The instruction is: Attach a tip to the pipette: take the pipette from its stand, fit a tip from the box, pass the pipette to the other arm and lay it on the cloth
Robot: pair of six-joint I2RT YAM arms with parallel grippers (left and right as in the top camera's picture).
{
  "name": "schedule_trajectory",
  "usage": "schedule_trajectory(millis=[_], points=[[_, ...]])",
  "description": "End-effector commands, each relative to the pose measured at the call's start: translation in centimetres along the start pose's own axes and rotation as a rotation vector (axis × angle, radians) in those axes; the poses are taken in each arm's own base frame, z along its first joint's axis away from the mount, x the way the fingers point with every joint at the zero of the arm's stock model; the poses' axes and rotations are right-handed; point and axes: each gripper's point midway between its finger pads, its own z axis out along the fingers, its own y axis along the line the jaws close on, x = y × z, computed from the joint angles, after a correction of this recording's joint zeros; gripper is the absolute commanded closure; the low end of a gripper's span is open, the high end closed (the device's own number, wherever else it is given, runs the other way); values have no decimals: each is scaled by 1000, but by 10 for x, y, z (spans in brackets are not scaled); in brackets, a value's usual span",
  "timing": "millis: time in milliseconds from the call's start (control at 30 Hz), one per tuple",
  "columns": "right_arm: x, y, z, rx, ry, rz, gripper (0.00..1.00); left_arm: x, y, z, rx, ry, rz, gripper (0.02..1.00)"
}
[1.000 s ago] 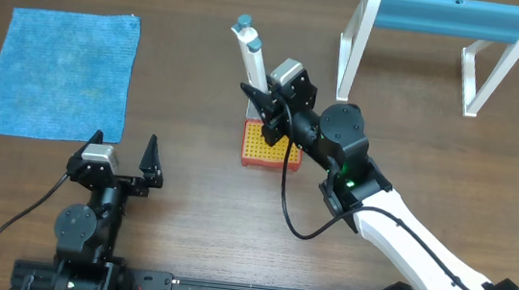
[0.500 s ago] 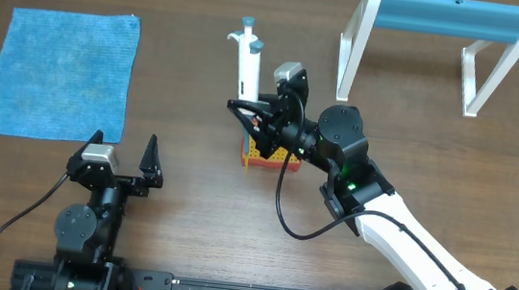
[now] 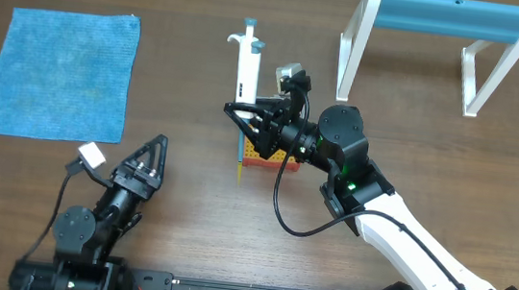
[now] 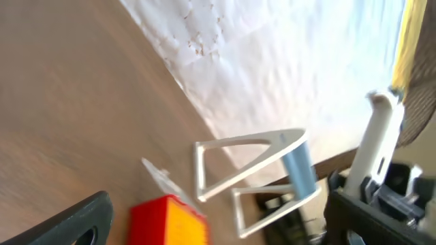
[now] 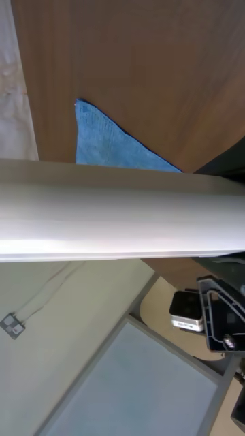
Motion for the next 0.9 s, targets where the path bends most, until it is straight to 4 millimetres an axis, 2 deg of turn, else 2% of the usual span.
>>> schedule_trajectory(millis=[33, 133, 300, 467, 600, 733, 833, 900], points=[[-15, 19, -2, -48, -28, -20, 921, -9, -2, 0, 8, -49, -190, 20], [-16, 19, -2, -47, -29, -21, 921, -11, -6, 2, 21, -52, -187, 20], [-16, 19, -2, -46, -30, -21, 919, -37, -46, 7, 178, -138, -136, 23], [-16, 18, -3, -44, -31, -21, 921, -33, -61, 36, 147, -17, -116, 23], [-16, 18, -3, -44, -31, -21, 919, -18, -102, 81, 231, 248, -8, 23], [-16, 18, -3, -44, -31, -30, 921, 10, -105, 120, 256, 570, -13, 23], [-16, 18, -3, -44, -31, -36, 919, 22, -107, 138, 291, 714, -25, 23], [-16, 18, -3, -44, -31, -36, 923, 30, -120, 146, 361, 785, 12, 23]])
